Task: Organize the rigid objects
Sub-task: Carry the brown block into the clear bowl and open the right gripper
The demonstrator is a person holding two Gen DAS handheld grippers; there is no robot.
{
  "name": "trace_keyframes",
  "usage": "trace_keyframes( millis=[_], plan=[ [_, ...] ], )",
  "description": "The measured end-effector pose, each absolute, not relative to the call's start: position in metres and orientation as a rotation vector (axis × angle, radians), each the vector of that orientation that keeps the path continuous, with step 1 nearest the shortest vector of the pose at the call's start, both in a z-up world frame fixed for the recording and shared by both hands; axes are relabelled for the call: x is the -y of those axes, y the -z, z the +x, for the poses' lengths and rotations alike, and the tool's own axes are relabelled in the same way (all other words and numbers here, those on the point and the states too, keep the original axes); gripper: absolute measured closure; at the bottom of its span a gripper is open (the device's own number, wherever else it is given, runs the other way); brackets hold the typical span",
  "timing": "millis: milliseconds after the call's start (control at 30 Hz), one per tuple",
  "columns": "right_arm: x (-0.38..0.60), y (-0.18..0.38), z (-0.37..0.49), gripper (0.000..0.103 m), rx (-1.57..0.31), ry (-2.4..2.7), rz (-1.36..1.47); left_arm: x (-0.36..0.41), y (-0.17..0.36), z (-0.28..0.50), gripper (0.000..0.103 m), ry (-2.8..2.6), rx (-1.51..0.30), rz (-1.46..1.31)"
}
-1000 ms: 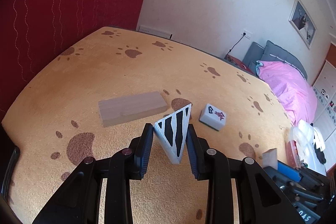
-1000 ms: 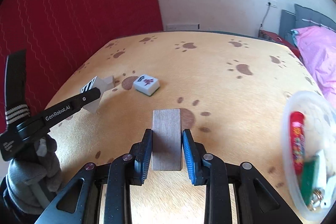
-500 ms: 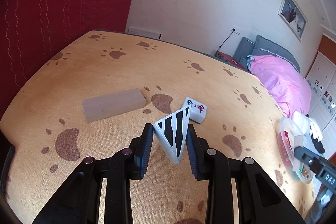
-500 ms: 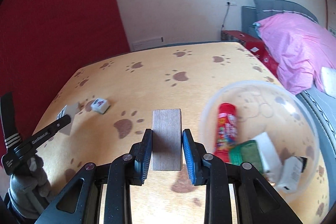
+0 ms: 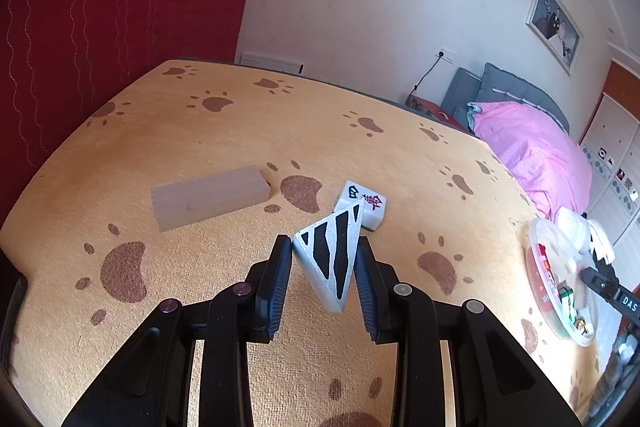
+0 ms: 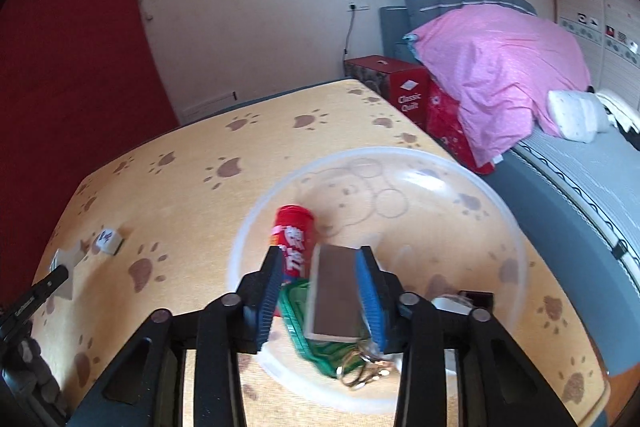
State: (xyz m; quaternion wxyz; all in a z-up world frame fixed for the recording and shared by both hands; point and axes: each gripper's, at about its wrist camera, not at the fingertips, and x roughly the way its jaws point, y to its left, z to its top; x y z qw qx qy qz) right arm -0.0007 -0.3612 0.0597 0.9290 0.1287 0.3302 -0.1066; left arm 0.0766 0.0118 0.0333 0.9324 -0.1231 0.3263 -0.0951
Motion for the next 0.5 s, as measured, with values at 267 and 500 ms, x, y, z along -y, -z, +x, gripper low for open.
trace_keyframes(
  millis=[267, 500],
  plan=[
    [0.376, -0.055, -0.017, 0.060, -0.666, 0.265, 0.262, -0.008, -0.034, 0.075, 0.071, 0.201, -0.662, -0.240],
    [0.393, -0.054, -0.029, 0.060, -0.653, 0.299, 0.286, -0.008, -0.035, 0.074, 0.071, 0.204, -0.662, -0.237]
  ],
)
